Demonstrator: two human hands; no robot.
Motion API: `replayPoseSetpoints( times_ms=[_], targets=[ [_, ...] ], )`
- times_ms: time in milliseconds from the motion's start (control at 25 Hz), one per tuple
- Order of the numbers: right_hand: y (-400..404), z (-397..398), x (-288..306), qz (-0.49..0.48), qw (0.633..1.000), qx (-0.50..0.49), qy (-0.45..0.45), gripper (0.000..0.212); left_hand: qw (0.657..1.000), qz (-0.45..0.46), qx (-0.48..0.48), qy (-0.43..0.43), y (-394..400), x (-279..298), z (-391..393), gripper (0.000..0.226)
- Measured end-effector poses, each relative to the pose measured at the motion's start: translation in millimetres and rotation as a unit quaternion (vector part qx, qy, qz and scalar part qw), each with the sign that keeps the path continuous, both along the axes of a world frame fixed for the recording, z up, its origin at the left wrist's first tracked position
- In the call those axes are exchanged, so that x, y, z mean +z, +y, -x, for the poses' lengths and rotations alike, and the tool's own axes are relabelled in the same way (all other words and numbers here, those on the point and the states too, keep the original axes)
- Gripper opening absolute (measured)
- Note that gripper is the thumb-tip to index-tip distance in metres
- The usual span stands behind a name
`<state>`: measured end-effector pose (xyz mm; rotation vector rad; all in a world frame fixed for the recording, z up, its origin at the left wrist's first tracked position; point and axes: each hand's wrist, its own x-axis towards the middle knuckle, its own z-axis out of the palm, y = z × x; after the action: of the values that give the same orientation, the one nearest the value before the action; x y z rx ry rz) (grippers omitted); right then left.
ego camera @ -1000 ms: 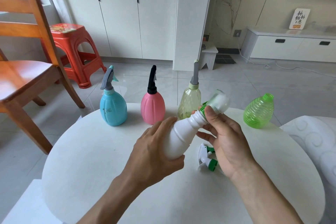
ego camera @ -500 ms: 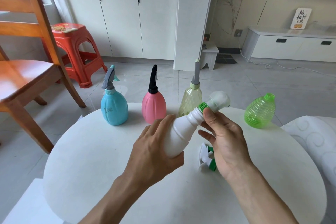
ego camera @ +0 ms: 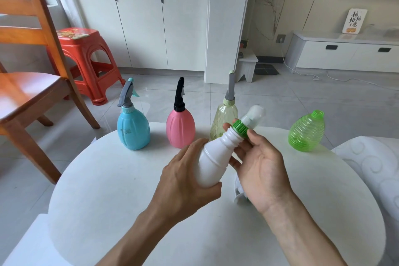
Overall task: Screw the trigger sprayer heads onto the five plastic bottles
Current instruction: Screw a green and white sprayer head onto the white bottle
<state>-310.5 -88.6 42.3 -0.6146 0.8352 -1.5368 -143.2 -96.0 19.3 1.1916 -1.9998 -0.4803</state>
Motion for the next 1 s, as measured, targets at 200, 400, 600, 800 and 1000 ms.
replayPoseSetpoints(
  times_ms=[200,400,600,800,1000],
  targets=[
    [0,0,1,-0.003,0.995,-0.055,0.077,0.035,1.000,0.021,0.001,-0.009,2,0,-2,0.082],
    [-1,0,-1,-0.053,0.995,-0.044,0.070,0.020,0.981,0.138,0.047,-0.128,0,-9,-1,0.084],
    [-2,14,-3,-0.024,0.996,-0.031,0.083,0.025,0.978,0.142,-0.020,-0.150,-7,-4,-8,0.095],
    [-2,25,4,0.080,0.991,0.048,0.093,0.029,0.998,-0.027,-0.063,-0.005,-20,13,-33,0.091],
    [-5,17,-7,0.013,0.996,0.000,0.091,0.020,0.978,0.150,0.009,-0.146,-11,-2,-13,0.091]
  ],
)
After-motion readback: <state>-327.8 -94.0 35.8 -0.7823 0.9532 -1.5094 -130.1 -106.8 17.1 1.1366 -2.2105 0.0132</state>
